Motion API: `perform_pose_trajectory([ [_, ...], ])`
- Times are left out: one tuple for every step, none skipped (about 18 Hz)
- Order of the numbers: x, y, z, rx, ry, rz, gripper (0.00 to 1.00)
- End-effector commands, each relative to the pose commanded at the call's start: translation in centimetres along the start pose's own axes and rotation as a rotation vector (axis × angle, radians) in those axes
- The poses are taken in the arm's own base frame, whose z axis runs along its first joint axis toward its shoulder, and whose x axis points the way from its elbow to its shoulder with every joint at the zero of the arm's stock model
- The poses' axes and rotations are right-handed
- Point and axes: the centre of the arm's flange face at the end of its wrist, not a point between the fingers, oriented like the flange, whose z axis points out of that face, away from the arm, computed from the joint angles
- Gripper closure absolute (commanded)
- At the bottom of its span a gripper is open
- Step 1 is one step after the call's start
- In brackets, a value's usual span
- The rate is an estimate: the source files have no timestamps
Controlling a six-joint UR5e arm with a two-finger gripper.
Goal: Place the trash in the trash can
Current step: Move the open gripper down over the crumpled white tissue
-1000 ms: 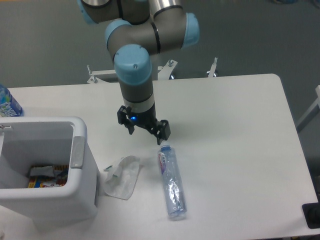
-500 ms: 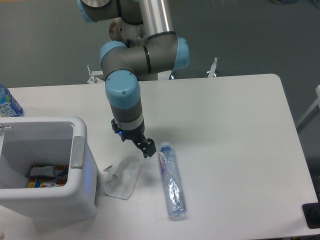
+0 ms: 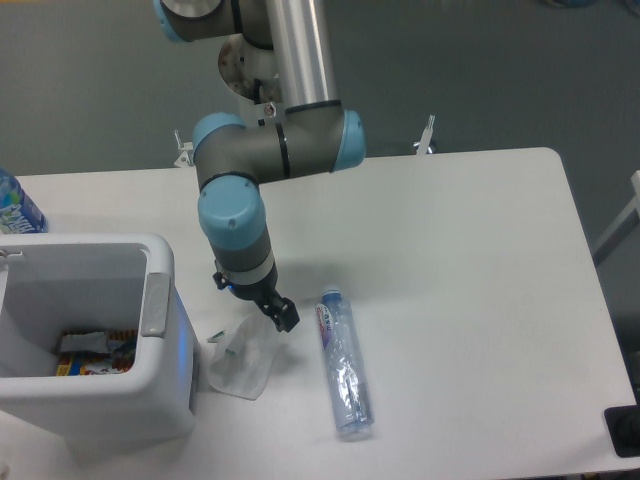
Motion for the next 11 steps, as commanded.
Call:
perform_pose_trajectory([
  [0.07,-0.09,0.26,-0.003,0.004,-0.004,0.00],
  [0.06,-0.08,0.35,-0.005,0.004,-0.018,0.05],
  [-0.03,-0.14,0.23,-0.003,0.001,-0.032,0.11],
  [-0.07,-0.19,0.35,-0.004,0.003,-0.049,0.23],
  [-0.22,-0.29,0.24,-0.001,-0.001,-0.069,0.36],
  [-0.34,-0.37,0.18,0.002,-0.005,-0.082,0.45],
  [-0.39,-0.40,0.12,0.003,-0.006,-0.083,0.52],
  [-0.37,-0.39,0.13,0.002,-0.005,-0.085,0.60],
  [-0.37,-0.39,0.13,0.002,-0.005,-0.085,0.66],
  [-0.42,-0.42,0.07,0.003,-0.006,-0.085,0.74],
  [-0.42,-0.42,0.07,0.003,-0.006,-0.086,0.85],
])
